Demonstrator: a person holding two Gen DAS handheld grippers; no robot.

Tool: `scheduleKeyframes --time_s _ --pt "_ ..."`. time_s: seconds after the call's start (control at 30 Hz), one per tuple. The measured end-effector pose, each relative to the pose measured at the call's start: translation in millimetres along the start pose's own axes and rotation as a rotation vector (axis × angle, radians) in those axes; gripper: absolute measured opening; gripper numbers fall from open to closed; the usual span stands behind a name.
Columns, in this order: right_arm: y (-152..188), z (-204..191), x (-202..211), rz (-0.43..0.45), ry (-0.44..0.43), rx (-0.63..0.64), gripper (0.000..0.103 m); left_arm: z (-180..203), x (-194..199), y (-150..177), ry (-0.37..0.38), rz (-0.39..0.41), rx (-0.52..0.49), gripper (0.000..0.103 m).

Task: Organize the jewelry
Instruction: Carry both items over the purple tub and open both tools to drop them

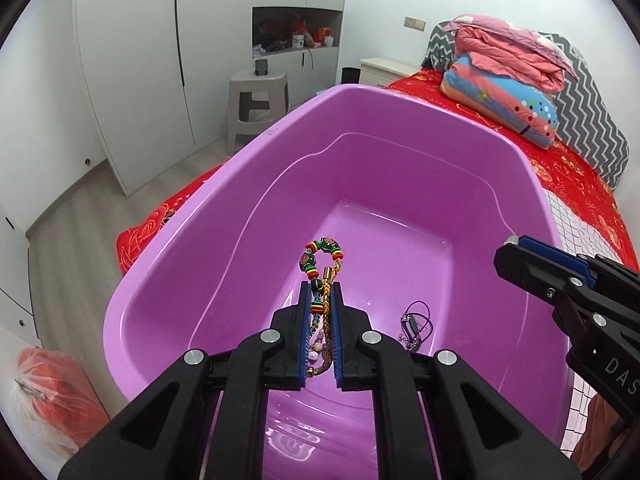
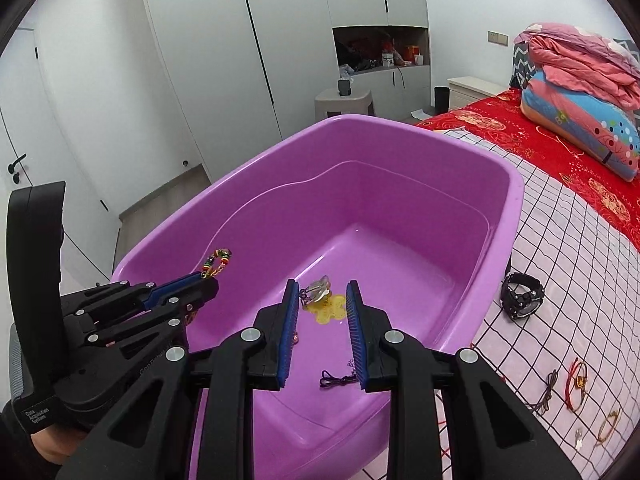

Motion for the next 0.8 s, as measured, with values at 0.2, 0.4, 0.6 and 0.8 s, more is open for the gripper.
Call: scheduleKeyframes --time_s 0.2,0.4,0.6,0.8 --pt "0.7 1.4 0.0 0.003 0.021 0.013 0.024 -0.9 -0.9 -0.4 -0.026 -0.002 0.007 0.012" --pt "-2.4 4.9 7.4 0.028 0.04 0.004 0.041 -7.4 11.9 -2.5 -0.073 0.032 0.014 0.077" --pt "-3.8 8.5 14.8 0.042 0.048 0.007 0.041 -12.5 20.4 -2.5 -0.112 0.03 0.006 0.083" --pt "-2.4 10.3 20.1 0.046 0.044 -0.003 0.041 -16.2 28.4 2.7 -0.128 0.023 0.014 0.085"
Point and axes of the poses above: each gripper's, at about its wrist camera, not at the fingertips, and x roughly against the way its jaws point, z to its right, y to its underside, the point moved 8 cm from there along -x, roughly the way its jaws point, and after that the axes turned 8 degrees about -x, right-handed, at the moved point
